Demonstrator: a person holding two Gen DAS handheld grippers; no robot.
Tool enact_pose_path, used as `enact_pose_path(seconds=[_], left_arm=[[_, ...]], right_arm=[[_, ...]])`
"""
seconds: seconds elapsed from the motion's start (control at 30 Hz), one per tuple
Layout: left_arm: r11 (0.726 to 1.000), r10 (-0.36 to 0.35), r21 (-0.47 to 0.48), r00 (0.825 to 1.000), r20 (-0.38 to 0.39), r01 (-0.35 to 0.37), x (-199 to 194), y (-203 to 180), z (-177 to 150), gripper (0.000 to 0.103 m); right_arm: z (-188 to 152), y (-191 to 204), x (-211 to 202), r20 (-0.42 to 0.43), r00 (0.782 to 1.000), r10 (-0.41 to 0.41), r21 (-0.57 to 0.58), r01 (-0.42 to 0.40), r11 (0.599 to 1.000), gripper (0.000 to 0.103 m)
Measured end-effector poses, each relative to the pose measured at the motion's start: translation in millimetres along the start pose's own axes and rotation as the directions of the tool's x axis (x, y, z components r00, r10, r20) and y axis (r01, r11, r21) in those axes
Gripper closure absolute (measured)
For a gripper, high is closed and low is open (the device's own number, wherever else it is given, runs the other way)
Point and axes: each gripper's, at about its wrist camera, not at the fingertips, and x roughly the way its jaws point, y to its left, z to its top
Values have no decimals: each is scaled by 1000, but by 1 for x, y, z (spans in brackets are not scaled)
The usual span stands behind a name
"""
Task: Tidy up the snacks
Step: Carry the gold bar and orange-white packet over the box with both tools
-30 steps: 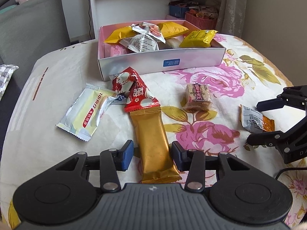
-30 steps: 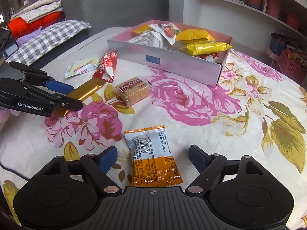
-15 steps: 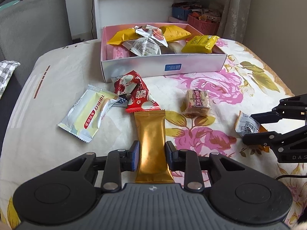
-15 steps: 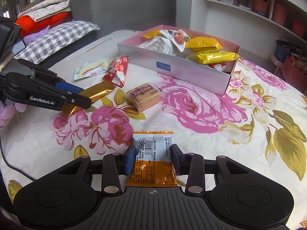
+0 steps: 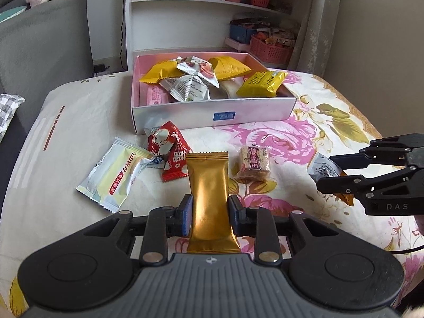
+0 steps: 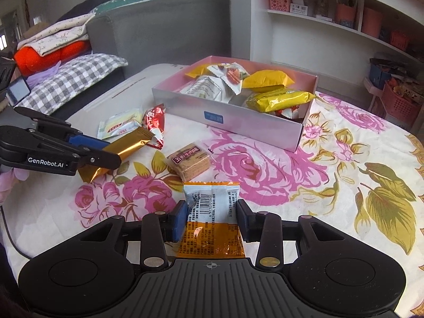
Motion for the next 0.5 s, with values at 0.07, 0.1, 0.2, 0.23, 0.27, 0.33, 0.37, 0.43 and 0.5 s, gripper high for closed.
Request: enact_pose_path(seconds=[0.07,0.1,0.2,0.23,0.27,0.33,0.37,0.43,0.5], left_arm=[[1000,-8,-6,1000,20,8,-5,-1,3,77],[1000,-11,-10,1000,28,12,-6,-1,5,77],[1000,-18,-18,999,47,19,-9,-1,9,77],[1000,-17,-20,999,51,18,-10,-1,10,77],[1000,-16,-21,998,56,17,-10,-1,11,77],[1000,-12,-24,998,64,14,-10,0,14,77],[999,-11,-29,998,68,13,-11,1,16,77],[999,-8,-42,997,78,11,-10,2,21,77],[999,-3,-53,996,90,8,-10,4,25,77]], right_arm=[[4,-1,-2,16,1000,-2,16,2,1000,65],[5,-2,-4,24,1000,-3,22,3,1000,65],[11,-6,-7,47,999,-4,49,2,999,65],[13,-7,-8,53,999,-4,62,1,998,65],[15,-9,-8,59,998,-6,74,2,997,65],[19,-11,-7,67,998,-11,92,5,996,65],[21,-12,-7,69,998,-12,102,5,995,65],[25,-14,-5,75,997,-15,124,6,992,65],[29,-16,-4,83,996,-18,148,5,989,65]])
